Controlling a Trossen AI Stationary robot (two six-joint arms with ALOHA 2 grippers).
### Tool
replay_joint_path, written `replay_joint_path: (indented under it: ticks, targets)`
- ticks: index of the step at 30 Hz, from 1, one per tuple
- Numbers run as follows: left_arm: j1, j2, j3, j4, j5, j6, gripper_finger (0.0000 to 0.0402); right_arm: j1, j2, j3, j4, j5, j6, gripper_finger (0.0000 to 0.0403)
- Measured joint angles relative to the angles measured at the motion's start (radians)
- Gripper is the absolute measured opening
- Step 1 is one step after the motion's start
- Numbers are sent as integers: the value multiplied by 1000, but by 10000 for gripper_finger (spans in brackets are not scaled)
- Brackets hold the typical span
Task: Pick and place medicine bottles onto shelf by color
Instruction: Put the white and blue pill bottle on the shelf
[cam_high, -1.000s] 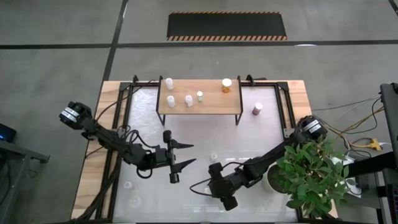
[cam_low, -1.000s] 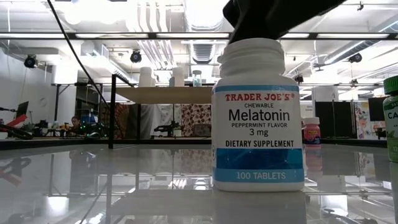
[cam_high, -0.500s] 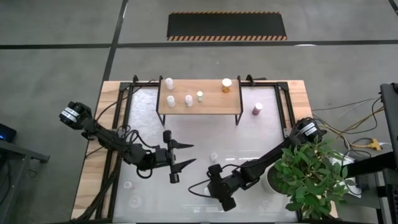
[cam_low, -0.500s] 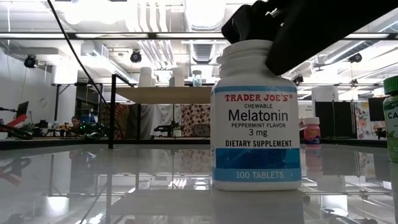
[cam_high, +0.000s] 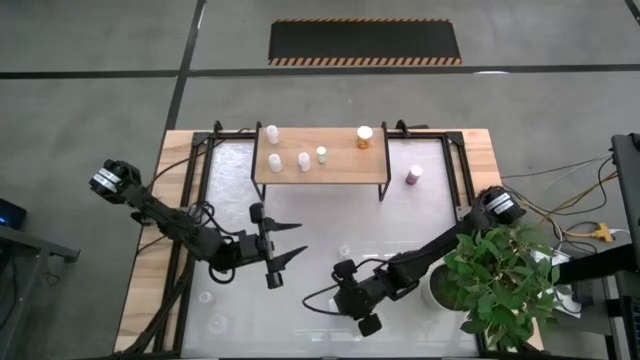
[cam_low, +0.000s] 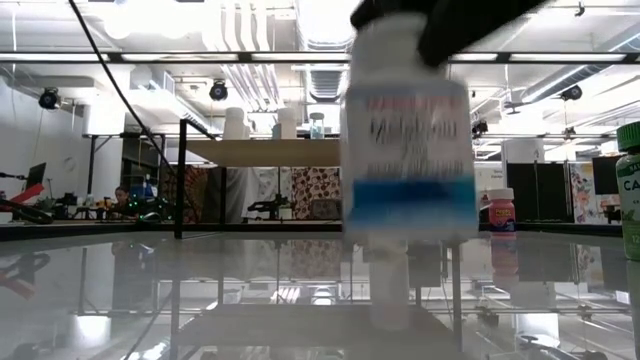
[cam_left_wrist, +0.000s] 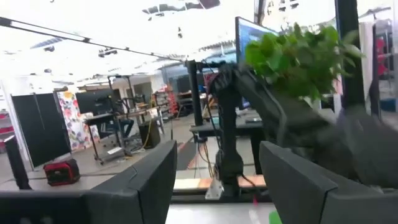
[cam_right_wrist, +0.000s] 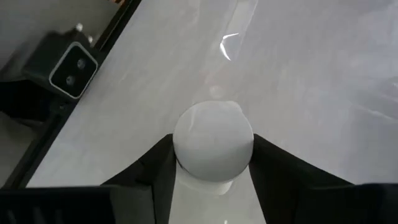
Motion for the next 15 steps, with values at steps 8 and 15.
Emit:
replay_joint_path:
  ticks: [8, 15]
  targets:
    - [-35, -57, -50, 2, -4, 22, 212, -161, -102, 182, -266, 6, -86, 164]
    - [-38, -89, -73, 2, -6, 32, 212, -414, -172, 355, -430, 246, 33, 165]
